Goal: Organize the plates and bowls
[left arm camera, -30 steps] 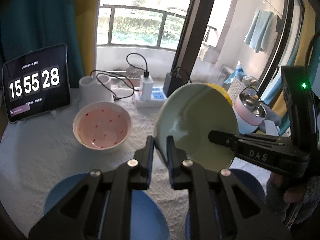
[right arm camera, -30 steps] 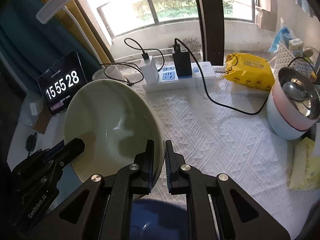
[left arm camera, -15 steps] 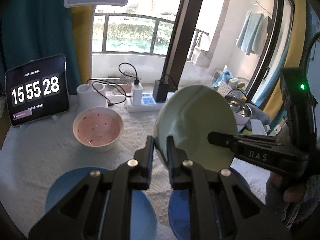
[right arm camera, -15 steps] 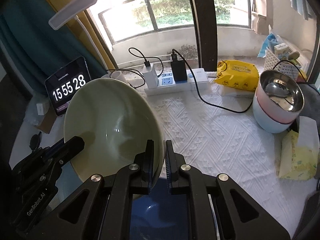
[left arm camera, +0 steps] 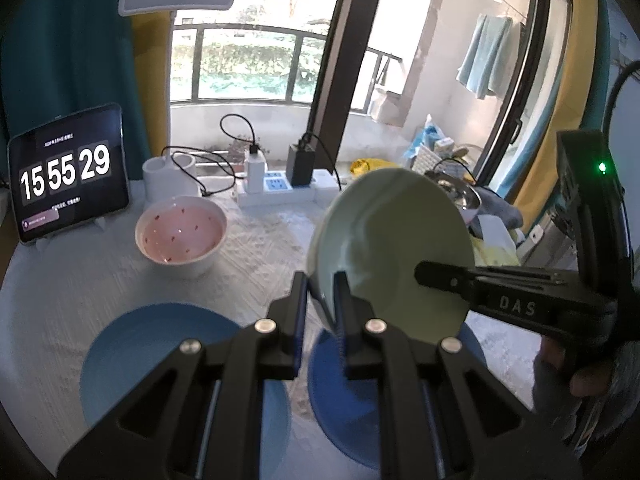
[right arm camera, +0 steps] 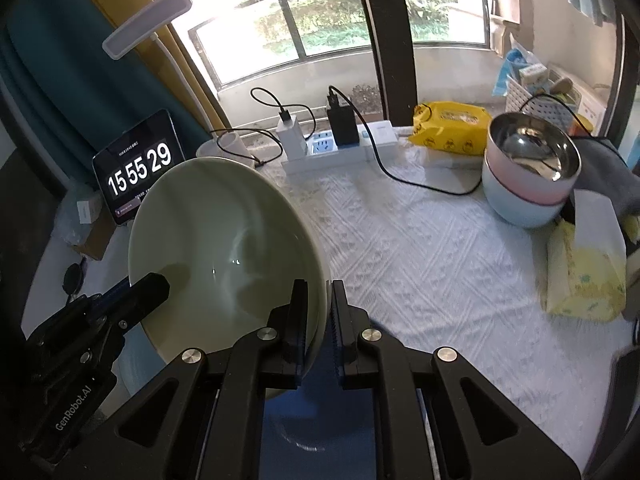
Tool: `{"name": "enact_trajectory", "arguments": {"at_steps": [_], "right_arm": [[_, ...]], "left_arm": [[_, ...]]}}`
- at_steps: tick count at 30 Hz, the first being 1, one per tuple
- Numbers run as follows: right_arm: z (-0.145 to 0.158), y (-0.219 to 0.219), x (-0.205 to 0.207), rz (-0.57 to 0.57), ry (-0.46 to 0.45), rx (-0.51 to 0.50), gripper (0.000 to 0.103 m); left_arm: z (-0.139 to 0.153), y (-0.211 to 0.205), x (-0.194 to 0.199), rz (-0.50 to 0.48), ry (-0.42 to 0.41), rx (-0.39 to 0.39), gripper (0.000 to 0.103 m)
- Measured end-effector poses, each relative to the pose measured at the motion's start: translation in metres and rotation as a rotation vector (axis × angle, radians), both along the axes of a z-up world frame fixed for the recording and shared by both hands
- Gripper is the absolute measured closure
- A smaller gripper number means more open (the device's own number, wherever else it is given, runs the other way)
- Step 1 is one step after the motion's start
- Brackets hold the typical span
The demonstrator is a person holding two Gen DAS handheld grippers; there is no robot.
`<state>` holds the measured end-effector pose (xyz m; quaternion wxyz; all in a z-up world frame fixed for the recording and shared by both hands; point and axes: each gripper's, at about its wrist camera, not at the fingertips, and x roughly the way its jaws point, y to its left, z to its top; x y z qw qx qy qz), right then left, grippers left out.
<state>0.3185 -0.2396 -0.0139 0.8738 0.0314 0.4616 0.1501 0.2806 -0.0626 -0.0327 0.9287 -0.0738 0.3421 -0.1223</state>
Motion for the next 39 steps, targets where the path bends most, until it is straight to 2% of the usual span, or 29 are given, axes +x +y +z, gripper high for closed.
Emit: {"name": "enact_trajectory", "arguments": {"at_steps": [14,28,39], "right_arm": [[-0.021,-0.016,-0.029,-0.046,0.048,0.014,0.091],[-0.049,-0.033,-0.050,-0.077,0.127,0.021,0.091],[-0.056,-0.022,-0.057,-0.033,0.149,-0.079,0.087]], "left_arm": [[-0.015,-0.014,-0.023,-0.043,0.039,0.009,0.090],[-0.039,-0.032,-0.035,-0.085,0.094,0.051,0.090],[-0.053,-0.038,-0.037,-0.085,0.119,0.093,0.090]]}}
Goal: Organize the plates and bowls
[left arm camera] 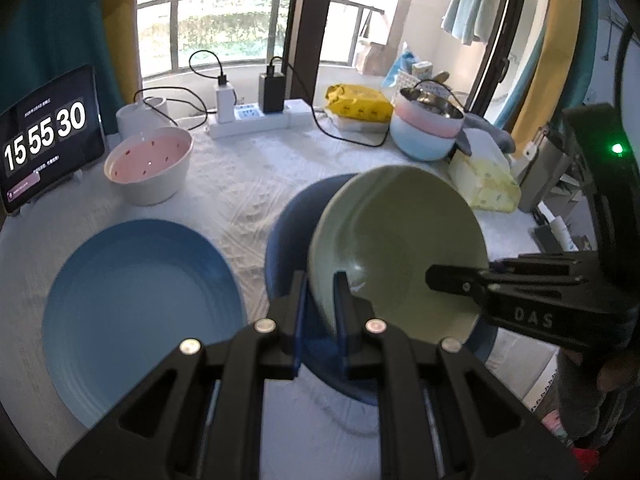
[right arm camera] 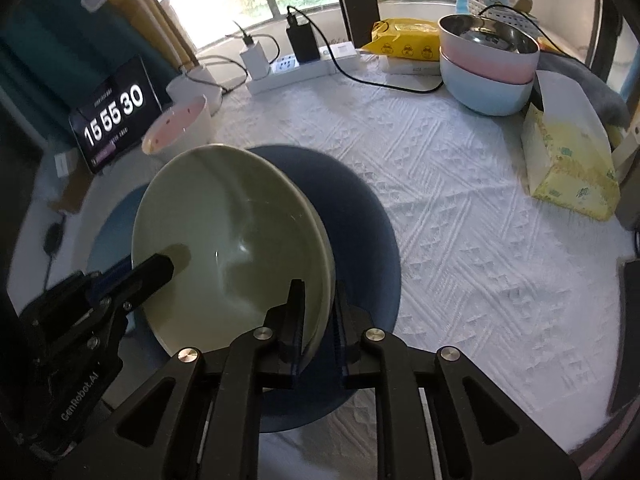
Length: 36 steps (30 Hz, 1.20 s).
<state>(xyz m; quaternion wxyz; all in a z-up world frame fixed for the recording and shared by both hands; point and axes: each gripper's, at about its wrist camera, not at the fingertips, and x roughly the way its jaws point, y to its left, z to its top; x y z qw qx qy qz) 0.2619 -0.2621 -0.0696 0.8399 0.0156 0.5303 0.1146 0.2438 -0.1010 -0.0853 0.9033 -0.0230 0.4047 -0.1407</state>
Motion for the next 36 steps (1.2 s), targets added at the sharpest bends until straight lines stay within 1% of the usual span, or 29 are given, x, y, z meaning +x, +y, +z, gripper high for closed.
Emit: {"name": "enact_trajectory", "arguments": {"at_steps": [4,5,8,15,19,21,22,24,30,33,36], "right_arm": [[0.001,0.005,-0.002,0.025,0.003,-0.023,0.086],[0.001,0.005,-0.002,0.029,0.005,-0.024,0.086],[0.003,0.005,-0.002,0.032,0.007,-0.029,0.086],[0.004,0.005,-0.002,0.053,0.015,-0.044,0.086],[0.005,0.003,-0.003,0.051,-0.004,-0.035,0.086],[0.009,0.001,-0.003,0.047,-0.024,-0.037,0.086],[0.011,0.001,-0.003,0.045,-0.033,-0.037,0.086],[0.016,0.000,-0.002,0.052,-0.049,-0.018,0.086],[0.029,0.000,-0.004,0.068,-0.094,-0.016,0.086],[0.030,-0.002,-0.002,0.071,-0.100,-0.014,0.086],[0.029,-0.006,0.001,0.063,-0.097,-0.006,0.086]], "left_arm": [[-0.002,0.001,0.001,0.007,0.005,0.014,0.090],[-0.002,0.002,0.002,0.012,0.009,0.018,0.088],[-0.005,0.004,0.006,0.017,0.029,0.025,0.088],[-0.005,0.003,0.007,0.011,0.035,0.031,0.088],[-0.004,0.004,0.008,0.009,0.030,0.034,0.087],[-0.004,0.000,0.009,-0.007,0.026,0.054,0.086],[-0.003,-0.004,0.009,-0.012,0.022,0.070,0.085],[-0.004,-0.008,0.010,-0.015,0.018,0.087,0.079],[-0.005,-0.016,0.013,-0.031,0.006,0.129,0.073],[-0.005,-0.017,0.015,-0.037,0.009,0.132,0.072],[-0.001,-0.014,0.014,-0.044,0.010,0.118,0.071]]}}
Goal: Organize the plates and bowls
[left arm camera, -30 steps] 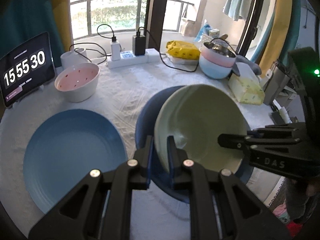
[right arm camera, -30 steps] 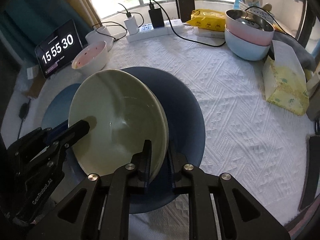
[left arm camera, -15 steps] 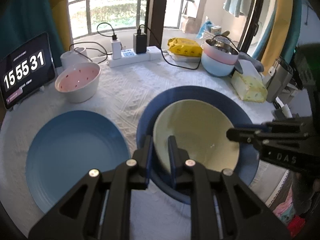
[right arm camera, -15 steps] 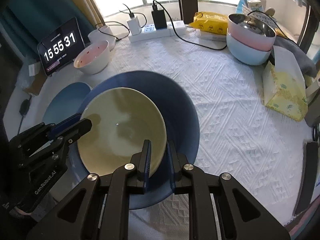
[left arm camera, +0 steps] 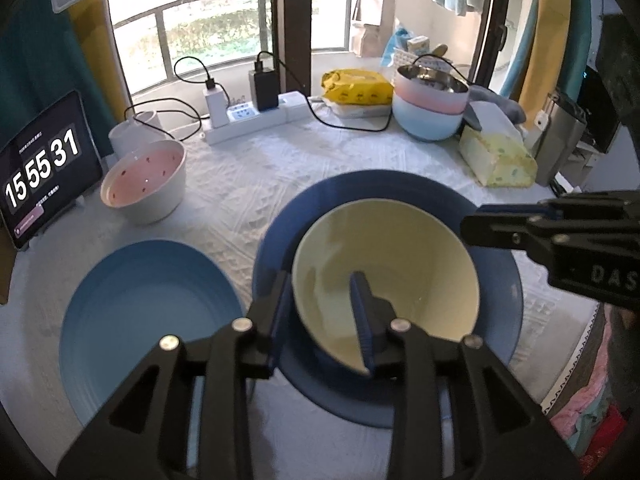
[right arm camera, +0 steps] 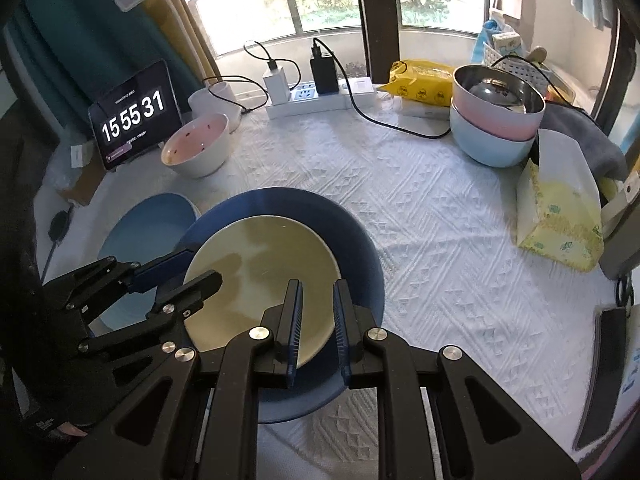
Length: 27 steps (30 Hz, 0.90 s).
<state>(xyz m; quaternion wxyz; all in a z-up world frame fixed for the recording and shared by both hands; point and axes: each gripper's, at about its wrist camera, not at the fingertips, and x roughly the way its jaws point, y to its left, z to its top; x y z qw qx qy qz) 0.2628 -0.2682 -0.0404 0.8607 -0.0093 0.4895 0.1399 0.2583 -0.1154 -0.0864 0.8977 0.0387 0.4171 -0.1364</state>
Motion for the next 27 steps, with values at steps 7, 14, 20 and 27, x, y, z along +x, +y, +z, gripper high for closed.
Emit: {"name": "enact_trajectory", "arguments": {"at_steps": [7,14,20,27], "right_arm": [[0.004,-0.002,0.006,-0.009,-0.007,0.014,0.086],[0.012,0.004,0.011,0.000,-0.022,0.018,0.086],[0.015,0.014,0.016,0.016,-0.028,0.015,0.086],[0.019,0.032,0.023,0.040,-0.034,0.011,0.086]], "left_arm": [[0.022,0.005,-0.005,-0.007,-0.048,-0.032,0.069],[0.032,0.016,0.000,0.019,-0.063,-0.052,0.068],[0.040,0.033,0.005,0.052,-0.080,-0.070,0.068],[0.050,0.056,0.009,0.083,-0.113,-0.078,0.067]]}}
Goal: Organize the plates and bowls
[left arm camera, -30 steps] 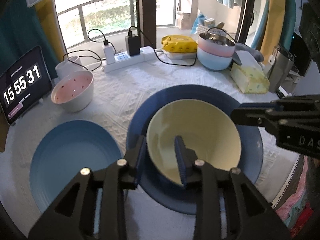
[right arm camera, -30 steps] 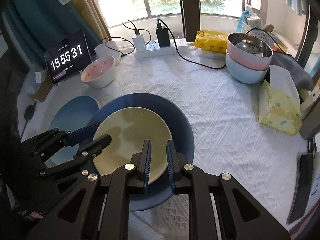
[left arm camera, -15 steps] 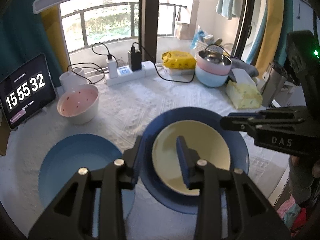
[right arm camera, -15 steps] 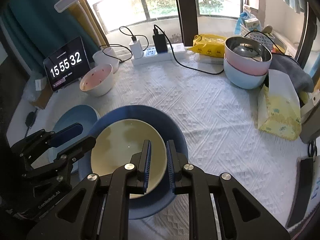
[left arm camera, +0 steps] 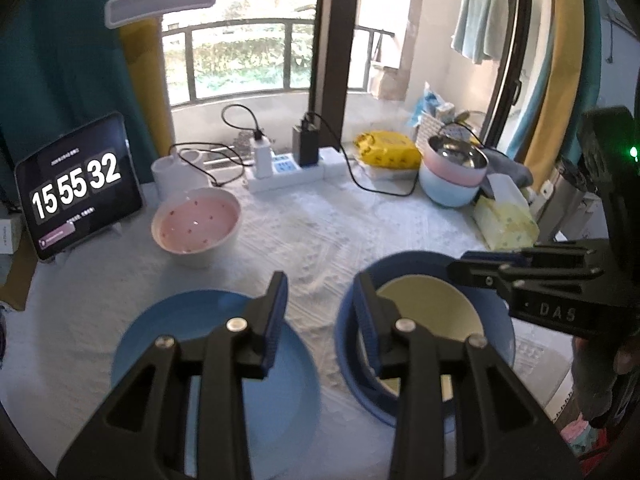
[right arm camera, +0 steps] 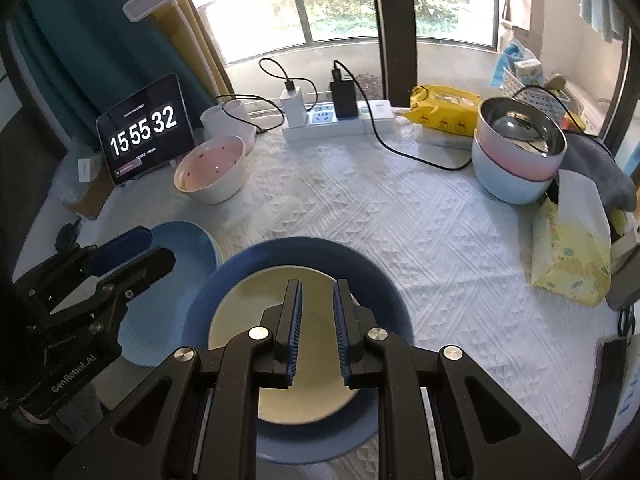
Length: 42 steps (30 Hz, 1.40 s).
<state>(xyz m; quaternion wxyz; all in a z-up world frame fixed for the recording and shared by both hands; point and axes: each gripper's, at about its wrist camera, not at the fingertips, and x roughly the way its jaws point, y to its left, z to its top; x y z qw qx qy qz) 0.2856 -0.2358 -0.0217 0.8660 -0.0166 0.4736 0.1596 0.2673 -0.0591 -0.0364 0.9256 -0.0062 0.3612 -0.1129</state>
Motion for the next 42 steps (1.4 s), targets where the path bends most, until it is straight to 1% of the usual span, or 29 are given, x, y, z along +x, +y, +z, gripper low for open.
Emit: {"name": "enact_trajectory", "arguments": {"at_steps": [12,27,34,42], "right_arm": [[0.004,0.044,0.013,0.051,-0.001,-0.020,0.086],[0.008,0.092,0.025,0.105,-0.011,-0.034,0.086],[0.008,0.110,0.032,0.116,-0.015,-0.039,0.086],[0.003,0.125,0.052,0.103,0.003,-0.025,0.086]], "left_arm": [[0.006,0.040,0.008,0.050,-0.027,-0.012,0.067],[0.004,0.086,0.015,0.104,-0.023,-0.061,0.067],[0.002,0.104,0.019,0.131,-0.034,-0.061,0.067],[-0.001,0.127,0.038,0.151,-0.021,-0.059,0.067]]}}
